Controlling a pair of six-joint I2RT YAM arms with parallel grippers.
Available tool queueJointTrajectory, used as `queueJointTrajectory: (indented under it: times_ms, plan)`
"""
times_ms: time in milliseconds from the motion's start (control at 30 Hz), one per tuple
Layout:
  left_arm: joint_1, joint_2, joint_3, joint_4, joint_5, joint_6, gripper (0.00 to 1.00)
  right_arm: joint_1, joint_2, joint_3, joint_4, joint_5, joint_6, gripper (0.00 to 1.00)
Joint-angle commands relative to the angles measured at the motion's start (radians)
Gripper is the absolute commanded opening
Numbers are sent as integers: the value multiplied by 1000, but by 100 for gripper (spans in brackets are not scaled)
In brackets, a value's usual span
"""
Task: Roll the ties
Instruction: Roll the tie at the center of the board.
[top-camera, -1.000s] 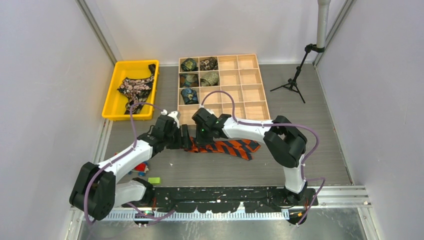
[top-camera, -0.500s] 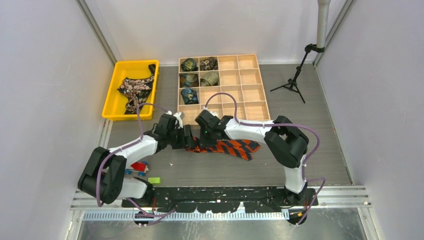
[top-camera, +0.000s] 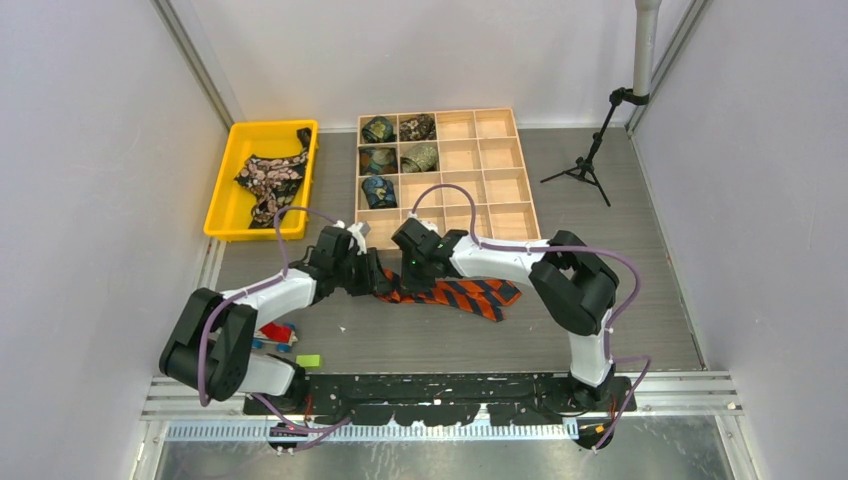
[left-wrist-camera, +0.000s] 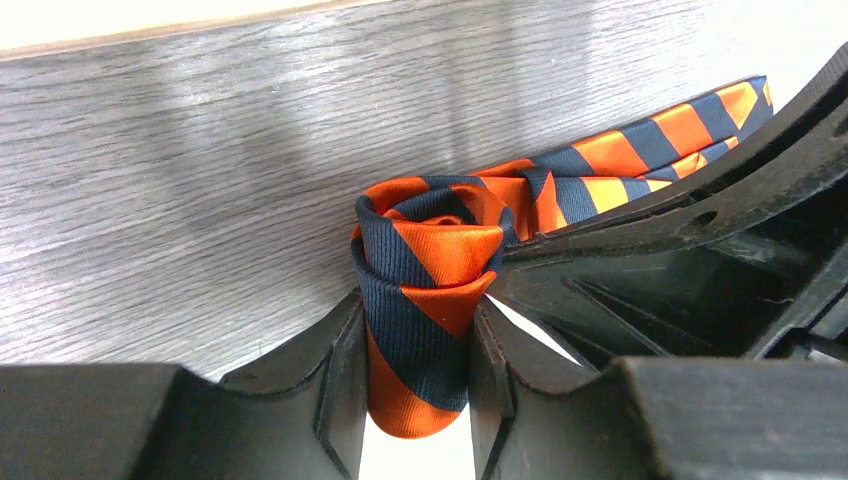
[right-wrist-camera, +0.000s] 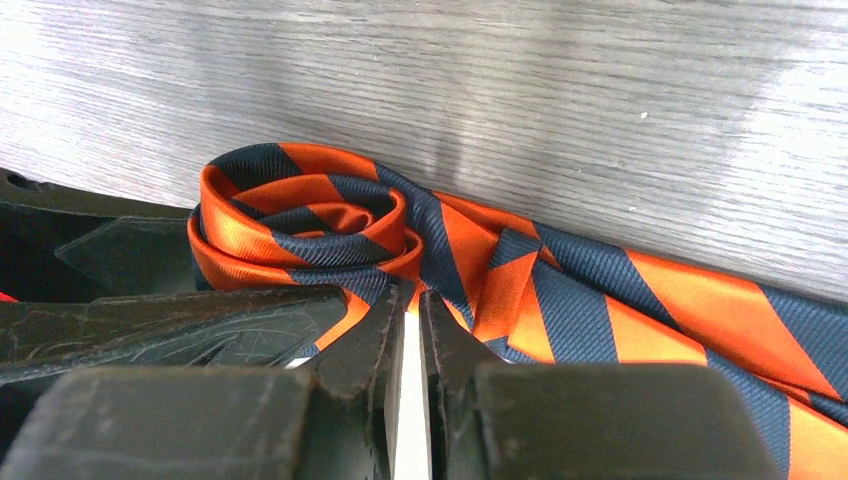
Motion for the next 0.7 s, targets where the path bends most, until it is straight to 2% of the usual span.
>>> queueJointTrajectory:
  times_ms: [0, 300, 667]
  plan:
    - [2, -34, 10, -63, -39, -3, 32, -3, -96, 40, -24, 19, -24, 17]
    - [-12, -85, 29, -223, -64, -5, 29, -28, -189, -1, -73, 81, -63, 17]
    - [-17, -183, 65, -418, -147, 28, 29, -70, -160, -111, -117, 173, -46, 16]
